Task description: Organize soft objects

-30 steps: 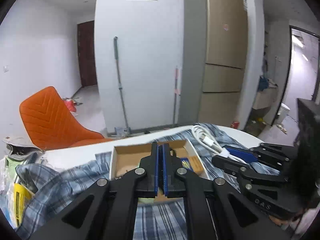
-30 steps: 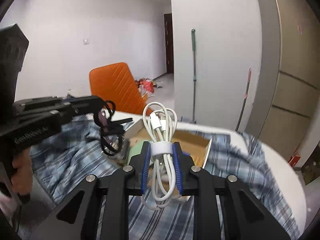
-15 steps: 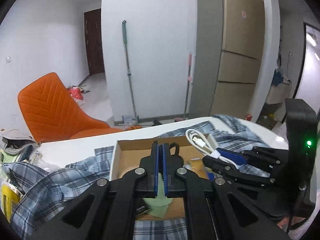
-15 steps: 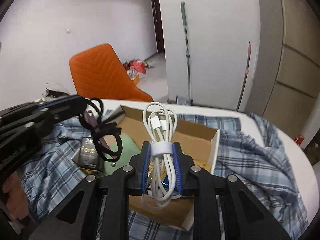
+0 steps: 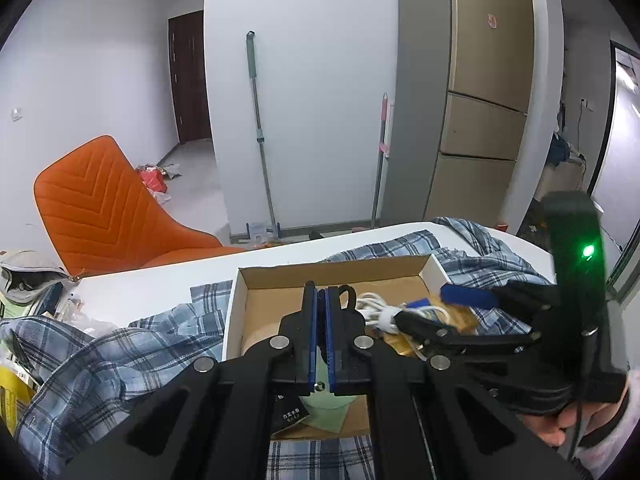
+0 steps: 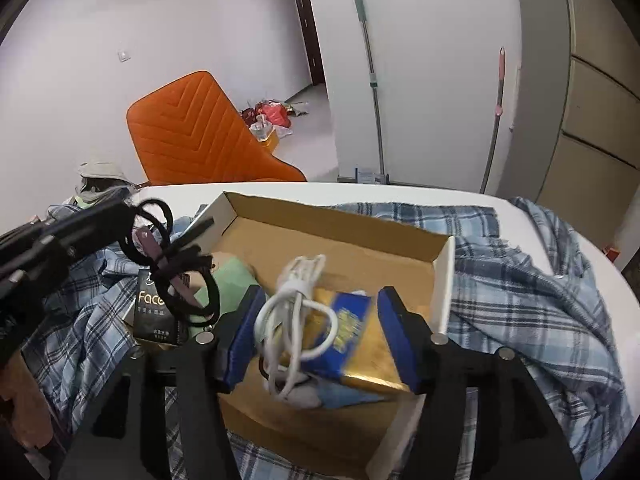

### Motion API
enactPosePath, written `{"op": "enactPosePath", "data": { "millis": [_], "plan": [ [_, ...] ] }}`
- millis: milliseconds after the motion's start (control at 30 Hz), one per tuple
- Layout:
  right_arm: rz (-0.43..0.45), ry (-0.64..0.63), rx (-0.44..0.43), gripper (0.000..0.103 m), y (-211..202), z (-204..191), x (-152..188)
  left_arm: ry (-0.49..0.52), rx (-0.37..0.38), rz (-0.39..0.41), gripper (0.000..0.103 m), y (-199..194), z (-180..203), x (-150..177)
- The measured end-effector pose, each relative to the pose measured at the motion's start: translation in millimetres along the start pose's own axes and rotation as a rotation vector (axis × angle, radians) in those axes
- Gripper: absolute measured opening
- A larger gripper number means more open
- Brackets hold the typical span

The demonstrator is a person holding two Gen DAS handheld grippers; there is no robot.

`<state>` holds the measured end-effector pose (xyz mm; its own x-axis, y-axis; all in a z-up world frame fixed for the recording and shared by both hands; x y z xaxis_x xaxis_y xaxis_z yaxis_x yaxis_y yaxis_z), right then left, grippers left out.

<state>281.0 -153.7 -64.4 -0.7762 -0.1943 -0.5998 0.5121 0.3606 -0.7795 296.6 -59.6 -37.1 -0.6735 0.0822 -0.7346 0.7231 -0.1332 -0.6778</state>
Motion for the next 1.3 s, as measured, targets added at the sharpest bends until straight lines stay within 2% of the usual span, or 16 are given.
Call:
{"op": "enactPosePath", "data": {
  "millis": [133, 200, 233, 267, 567, 833, 900, 933, 967, 1000, 1033, 1067, 1133, 1167, 1200, 1300],
  "plan": [
    [0.027, 0.001, 0.022, 0.059, -14, 7, -4, 0.030, 0.004, -0.019, 0.005, 4, 6, 2],
    [0.039, -0.001, 0.031, 0.059, -21, 9, -3, 0.026, -0.005, -0.033, 0.018, 8, 5, 4],
    [0.042, -0.002, 0.034, 0.059, -24, 10, -3, 0.020, -0.001, -0.036, 0.037, 9, 5, 4],
    [0.043, -0.001, 0.034, 0.059, -26, 11, -3, 0.012, -0.001, -0.031, 0.050, 8, 4, 4],
    [0.084, 0.032, 0.043, 0.059, -52, 22, -7, 0.021, -0.015, 0.049, 0.050, -22, 3, -4],
    [0.285, -0.008, 0.106, 0.060, -127, -2, -16, 0.032, 0.002, 0.234, 0.050, -103, 10, -11],
    [0.347, -0.010, 0.107, 0.071, -152, -9, -16, 0.041, -0.007, 0.293, 0.050, -126, 11, -9],
    [0.382, -0.008, 0.114, 0.082, -164, -13, -15, 0.044, -0.015, 0.329, 0.051, -138, 11, -6],
    [0.421, -0.005, 0.121, 0.089, -177, -16, -13, 0.046, -0.022, 0.356, 0.057, -148, 11, -4],
    [0.469, -0.005, 0.123, 0.091, -191, -20, -11, 0.048, -0.020, 0.385, 0.064, -158, 12, -1],
    [0.501, -0.008, 0.127, 0.096, -201, -23, -8, 0.048, -0.019, 0.424, 0.082, -171, 12, 3],
    [0.532, -0.011, 0.137, 0.103, -210, -25, -6, 0.046, -0.025, 0.461, 0.093, -182, 11, 7],
    [0.591, -0.012, 0.148, 0.103, -227, -29, 0, 0.042, -0.037, 0.560, 0.096, -207, 10, 16],
    [0.609, -0.007, 0.140, 0.103, -233, -30, 2, 0.042, -0.037, 0.589, 0.103, -215, 10, 20],
    [0.622, 0.004, 0.118, 0.103, -238, -31, 6, 0.038, -0.034, 0.623, 0.103, -225, 9, 26],
    [0.647, 0.039, 0.098, 0.103, -245, -31, 18, 0.036, -0.021, 0.662, 0.103, -240, 8, 39]
  ]
}}
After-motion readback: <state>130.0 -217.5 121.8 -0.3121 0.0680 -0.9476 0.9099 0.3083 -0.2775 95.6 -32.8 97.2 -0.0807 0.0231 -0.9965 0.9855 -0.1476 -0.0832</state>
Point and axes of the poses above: each gripper's, at about its wrist camera, not at the fingertips, and y roughly the way its jaws point, z to its right, x to its underside, the point moved 8 cm from there along y, roughly the way its jaws point, and after that the axes turned 5 degrees about -z, right-handed, at the moved point
